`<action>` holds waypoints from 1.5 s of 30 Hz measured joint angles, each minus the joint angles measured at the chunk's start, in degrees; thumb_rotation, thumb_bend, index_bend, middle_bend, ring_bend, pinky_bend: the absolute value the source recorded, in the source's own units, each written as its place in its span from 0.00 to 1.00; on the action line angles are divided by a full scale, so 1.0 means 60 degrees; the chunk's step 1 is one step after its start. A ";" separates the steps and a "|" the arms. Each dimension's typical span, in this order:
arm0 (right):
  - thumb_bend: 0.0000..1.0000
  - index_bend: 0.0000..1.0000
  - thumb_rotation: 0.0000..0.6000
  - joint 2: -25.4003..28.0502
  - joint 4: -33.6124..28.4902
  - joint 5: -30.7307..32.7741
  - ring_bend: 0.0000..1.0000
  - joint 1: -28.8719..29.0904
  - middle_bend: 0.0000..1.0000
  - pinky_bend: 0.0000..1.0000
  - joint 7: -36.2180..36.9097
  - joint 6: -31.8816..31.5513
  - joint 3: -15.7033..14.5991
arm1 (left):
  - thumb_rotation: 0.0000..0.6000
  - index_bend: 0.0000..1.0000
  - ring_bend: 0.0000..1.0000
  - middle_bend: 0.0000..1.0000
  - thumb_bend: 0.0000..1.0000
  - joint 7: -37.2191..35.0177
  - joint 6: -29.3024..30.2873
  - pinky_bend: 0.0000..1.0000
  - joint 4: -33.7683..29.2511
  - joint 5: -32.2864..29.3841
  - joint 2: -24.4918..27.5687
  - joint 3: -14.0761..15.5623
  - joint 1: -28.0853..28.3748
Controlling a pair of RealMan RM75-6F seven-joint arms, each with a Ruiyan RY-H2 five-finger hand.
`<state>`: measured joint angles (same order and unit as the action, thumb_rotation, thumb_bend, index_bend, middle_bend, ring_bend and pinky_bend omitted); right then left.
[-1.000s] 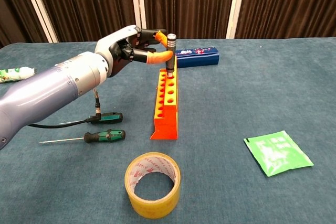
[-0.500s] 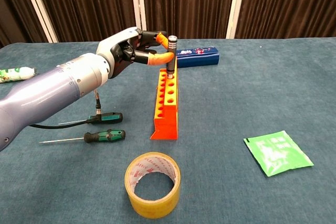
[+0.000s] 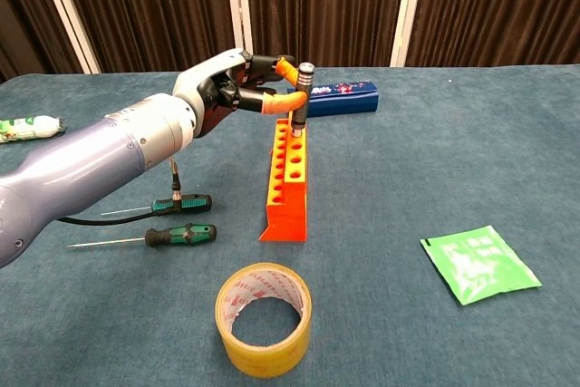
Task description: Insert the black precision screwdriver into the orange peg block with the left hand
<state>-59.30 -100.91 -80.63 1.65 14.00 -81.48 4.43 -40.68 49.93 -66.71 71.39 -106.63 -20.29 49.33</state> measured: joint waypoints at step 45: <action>0.04 0.00 1.00 -0.0005 -0.0021 -0.0027 0.00 -0.0015 0.00 0.00 0.0038 -0.0033 -0.0006 | 1.00 0.28 0.00 0.00 0.18 0.0539 -0.0315 0.00 -0.0202 -0.0117 0.0234 0.0074 -0.0049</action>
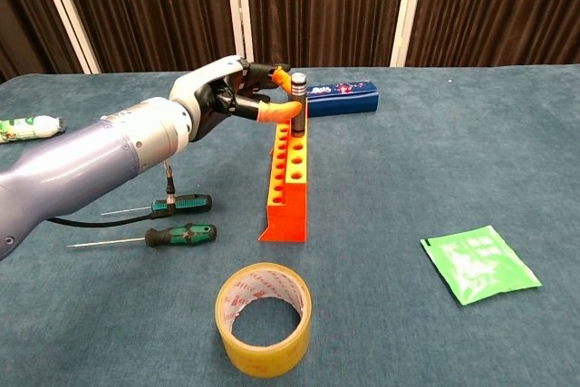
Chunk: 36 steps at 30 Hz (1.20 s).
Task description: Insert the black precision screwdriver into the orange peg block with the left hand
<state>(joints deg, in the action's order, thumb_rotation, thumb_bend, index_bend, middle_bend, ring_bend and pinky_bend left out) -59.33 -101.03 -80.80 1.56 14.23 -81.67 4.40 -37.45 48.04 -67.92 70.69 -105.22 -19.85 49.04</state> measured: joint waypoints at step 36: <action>0.04 0.00 1.00 -0.0040 0.0010 0.0229 0.00 0.0014 0.00 0.00 -0.1165 0.0062 -0.0054 | 1.00 0.00 0.00 0.00 0.12 0.5290 0.3425 0.00 -0.5365 0.0620 0.4986 0.1521 -0.2980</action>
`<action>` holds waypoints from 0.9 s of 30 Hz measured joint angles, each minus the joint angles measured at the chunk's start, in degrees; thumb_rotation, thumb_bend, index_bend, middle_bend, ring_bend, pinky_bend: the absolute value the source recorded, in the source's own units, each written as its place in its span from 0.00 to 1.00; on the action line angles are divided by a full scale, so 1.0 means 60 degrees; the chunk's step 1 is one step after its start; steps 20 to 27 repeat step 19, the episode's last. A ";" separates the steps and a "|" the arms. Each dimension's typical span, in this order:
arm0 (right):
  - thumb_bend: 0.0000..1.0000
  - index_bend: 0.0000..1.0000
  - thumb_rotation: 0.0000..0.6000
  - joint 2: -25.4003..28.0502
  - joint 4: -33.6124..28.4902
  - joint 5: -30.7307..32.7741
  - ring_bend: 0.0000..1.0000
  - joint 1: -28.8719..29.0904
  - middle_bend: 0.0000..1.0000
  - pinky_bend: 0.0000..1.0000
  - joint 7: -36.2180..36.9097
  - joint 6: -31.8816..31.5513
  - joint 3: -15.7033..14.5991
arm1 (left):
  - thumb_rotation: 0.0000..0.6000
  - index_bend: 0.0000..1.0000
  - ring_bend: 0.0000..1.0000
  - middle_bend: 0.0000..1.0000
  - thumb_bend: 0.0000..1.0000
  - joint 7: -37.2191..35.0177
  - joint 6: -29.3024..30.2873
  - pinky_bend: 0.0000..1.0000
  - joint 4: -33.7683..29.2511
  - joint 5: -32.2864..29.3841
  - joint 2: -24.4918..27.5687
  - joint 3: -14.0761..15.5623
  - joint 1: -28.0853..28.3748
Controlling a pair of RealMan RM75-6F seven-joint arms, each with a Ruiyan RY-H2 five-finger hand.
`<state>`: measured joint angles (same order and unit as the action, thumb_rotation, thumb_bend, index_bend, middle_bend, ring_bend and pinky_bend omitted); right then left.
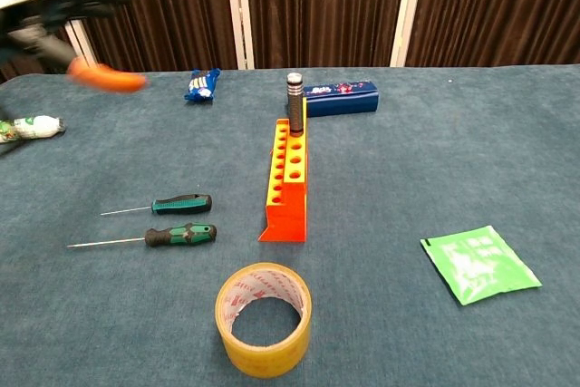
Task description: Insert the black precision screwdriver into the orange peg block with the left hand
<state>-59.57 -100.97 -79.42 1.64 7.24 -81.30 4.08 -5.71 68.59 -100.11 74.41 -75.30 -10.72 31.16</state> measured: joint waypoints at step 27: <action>0.03 0.00 1.00 -0.0294 0.0091 -0.0182 0.00 -0.0076 0.00 0.00 -0.1039 -0.0492 0.0021 | 1.00 0.00 0.00 0.00 0.11 0.2711 0.3674 0.00 0.0508 0.1688 0.2181 0.2657 -0.3722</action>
